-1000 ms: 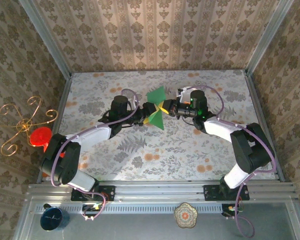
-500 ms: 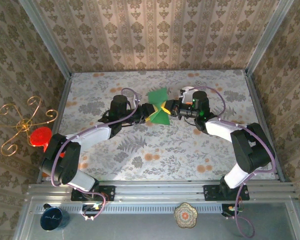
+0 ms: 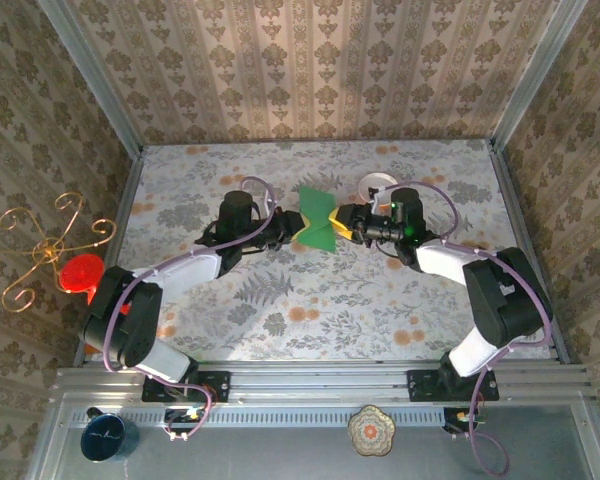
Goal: Fold a paper plane with a square sheet of paper (pick it up from the middle)
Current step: Turn over the paper at the center of the table.
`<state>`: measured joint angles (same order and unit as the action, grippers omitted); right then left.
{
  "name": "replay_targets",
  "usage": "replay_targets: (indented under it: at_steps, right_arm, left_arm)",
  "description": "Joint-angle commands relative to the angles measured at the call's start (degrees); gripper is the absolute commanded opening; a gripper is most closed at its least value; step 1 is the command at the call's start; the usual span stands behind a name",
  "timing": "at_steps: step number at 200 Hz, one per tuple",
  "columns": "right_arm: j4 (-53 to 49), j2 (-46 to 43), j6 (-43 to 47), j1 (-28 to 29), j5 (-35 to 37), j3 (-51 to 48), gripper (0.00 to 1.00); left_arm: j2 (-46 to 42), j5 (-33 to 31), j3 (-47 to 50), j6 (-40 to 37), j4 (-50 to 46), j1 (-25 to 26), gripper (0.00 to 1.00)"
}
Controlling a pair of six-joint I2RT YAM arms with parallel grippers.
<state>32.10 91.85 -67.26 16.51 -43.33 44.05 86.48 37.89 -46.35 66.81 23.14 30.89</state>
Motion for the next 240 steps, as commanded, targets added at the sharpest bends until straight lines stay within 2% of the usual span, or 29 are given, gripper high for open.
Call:
replay_targets:
  at_steps: [1, 14, 44, 72, 91, 142, 171, 189, 204, 219, 240]
  right_arm:
    - [-7.05, -3.57, 5.47, -0.99, 2.89, -0.31, 0.43]
    - [-12.28, -4.95, 8.78, -1.22, 5.27, 0.23, 0.46]
    - [-23.51, -7.59, 16.14, -1.21, 11.42, 2.12, 0.53]
    - [-28.08, -8.93, 19.08, -1.22, 14.86, 2.71, 0.55]
    - [-29.07, -9.15, 19.72, -1.13, 16.05, 2.66, 0.55]
    - [-30.09, -9.41, 20.32, -1.12, 17.86, 2.49, 0.56]
    - [-30.62, -9.93, 20.33, -1.09, 19.02, 2.14, 0.56]
    - [-31.22, -10.26, 20.33, -1.12, 19.89, 1.94, 0.56]
    - [-31.65, -10.64, 20.16, -1.25, 21.09, 1.53, 0.56]
    - [-31.66, -11.04, 19.83, -1.42, 21.99, 0.97, 0.56]
    - [-31.55, -11.40, 19.30, -1.64, 22.88, 0.13, 0.56]
  left_arm:
    - [1.06, -0.38, 0.52, -3.73, -2.57, -0.46, 0.11]
    - [1.08, -0.62, -0.41, -6.60, -7.23, -0.45, 0.09]
    - [0.48, -8.65, -4.85, -17.88, -25.54, -0.31, 0.08]
    - [0.18, -21.80, -12.73, -30.32, -47.46, 1.35, 0.08]
    - [0.81, -33.50, -19.33, -36.41, -59.70, 3.46, 0.07]
    - [5.58, -60.09, -32.64, -41.73, -78.60, 8.96, 0.06]
    - [11.95, -71.41, -38.12, -41.20, -85.50, 12.64, 0.06]
    - [16.51, -75.33, -40.84, -40.06, -88.31, 14.69, 0.06]
    - [19.77, -76.25, -42.52, -38.95, -89.00, 16.15, 0.06]
    - [22.51, -74.23, -43.16, -38.48, -87.50, 17.22, 0.06]
    - [25.48, -68.30, -42.59, -37.19, -83.55, 17.97, 0.07]
